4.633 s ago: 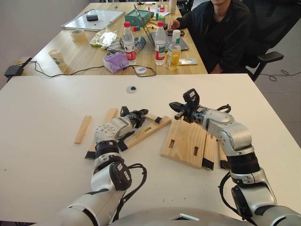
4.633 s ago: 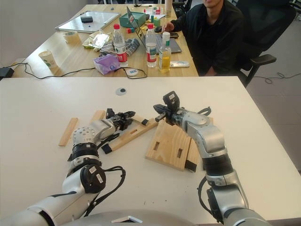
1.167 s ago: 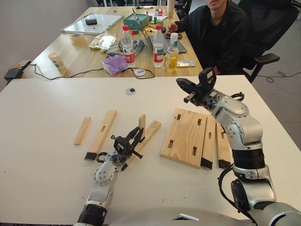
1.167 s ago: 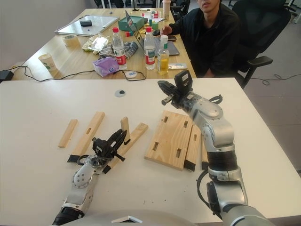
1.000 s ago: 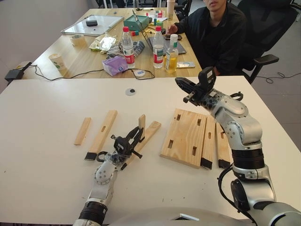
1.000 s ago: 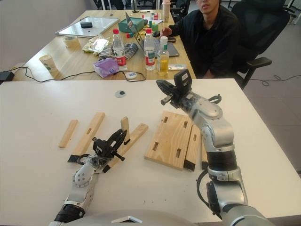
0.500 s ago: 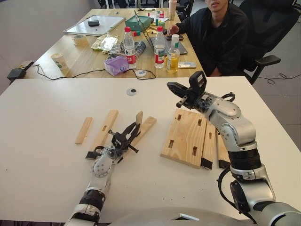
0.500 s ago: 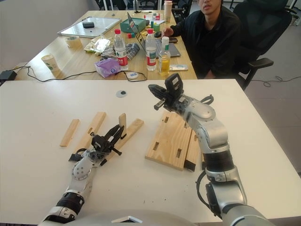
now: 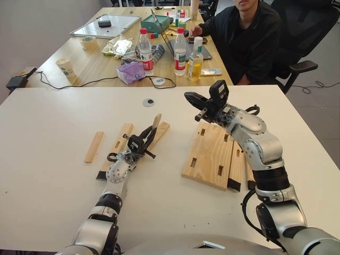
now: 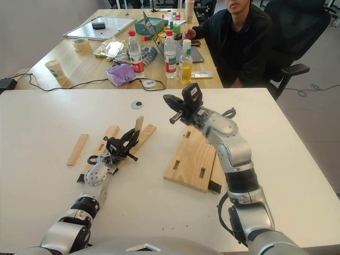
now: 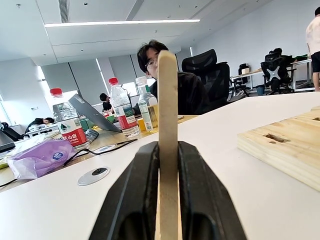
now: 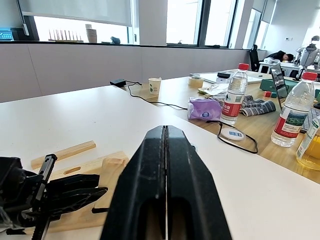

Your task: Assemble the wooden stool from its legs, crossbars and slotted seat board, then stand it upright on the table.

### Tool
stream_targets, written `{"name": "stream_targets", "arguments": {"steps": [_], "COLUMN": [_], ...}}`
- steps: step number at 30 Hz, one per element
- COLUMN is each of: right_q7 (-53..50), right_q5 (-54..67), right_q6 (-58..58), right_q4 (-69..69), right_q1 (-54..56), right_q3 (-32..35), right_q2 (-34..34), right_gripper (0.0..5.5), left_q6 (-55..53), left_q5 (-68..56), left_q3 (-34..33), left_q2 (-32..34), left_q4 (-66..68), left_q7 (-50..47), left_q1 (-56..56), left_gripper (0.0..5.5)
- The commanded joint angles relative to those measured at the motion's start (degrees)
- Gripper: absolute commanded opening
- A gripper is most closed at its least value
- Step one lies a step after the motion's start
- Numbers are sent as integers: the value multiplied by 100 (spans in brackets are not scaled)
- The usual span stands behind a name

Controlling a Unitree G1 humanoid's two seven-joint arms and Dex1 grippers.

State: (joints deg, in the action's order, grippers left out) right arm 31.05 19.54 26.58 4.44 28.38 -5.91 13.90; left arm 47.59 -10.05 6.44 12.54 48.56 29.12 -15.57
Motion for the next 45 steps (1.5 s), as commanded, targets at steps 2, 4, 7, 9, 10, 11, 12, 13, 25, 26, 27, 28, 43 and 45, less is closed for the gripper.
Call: {"name": "stream_targets", "arguments": {"steps": [2, 4, 7, 9, 10, 11, 12, 13, 25, 26, 27, 28, 43, 45], "right_q7": [-11, -10, 2, 10, 14, 18, 20, 22, 50, 51, 52, 54, 46, 46], "right_q5": [-71, -77, -85, -90, -95, -103, -108, -112, -155, -162, -168, -171, -199, -203], "right_q6": [-100, -106, -110, -117, -121, -124, -126, -127, -185, -198, -207, -212, -257, -259], "right_q4": [-71, -78, -91, -85, -86, -89, -91, -95, -126, -129, -129, -129, -180, -183], "right_q1": [198, 199, 201, 185, 182, 182, 183, 186, 166, 158, 153, 151, 217, 215], "right_q3": [23, 29, 29, 23, 22, 22, 20, 17, -22, -22, -22, -21, 10, 18], "right_q2": [-51, -46, -45, -39, -39, -40, -43, -48, -51, -50, -46, -44, -19, -5], "right_gripper": [0, 0, 0, 0, 0, 0, 0, 0, 0, 0, 0, 0, 0, 0], "left_q6": [-1093, -1240, -1358, -1402, -1410, -1407, -1389, -1371, -1206, -1127, -1055, -996, -449, -436], "left_q5": [205, 150, 137, 153, 159, 162, 171, 181, 191, 232, 259, 272, 341, 311], "left_q3": [51, -24, -149, -216, -252, -283, -306, -324, -625, -650, -676, -698, -938, -966], "left_q2": [14, 71, 179, 237, 251, 261, 268, 273, 340, 384, 416, 432, 616, 658], "left_q4": [-188, -481, -694, -735, -750, -768, -777, -768, -346, -199, -75, 16, 1995, 2089], "left_q7": [-8, -52, -82, -82, -103, -125, -140, -153, -230, -234, -233, -228, -545, -545], "left_q1": [757, 933, 1183, 1308, 1354, 1400, 1449, 1499, 1844, 1872, 1884, 1880, 1327, 1118], "left_gripper": [38, 38, 38, 38, 38, 38, 38, 38, 38, 38, 38, 38, 76, 109]}}
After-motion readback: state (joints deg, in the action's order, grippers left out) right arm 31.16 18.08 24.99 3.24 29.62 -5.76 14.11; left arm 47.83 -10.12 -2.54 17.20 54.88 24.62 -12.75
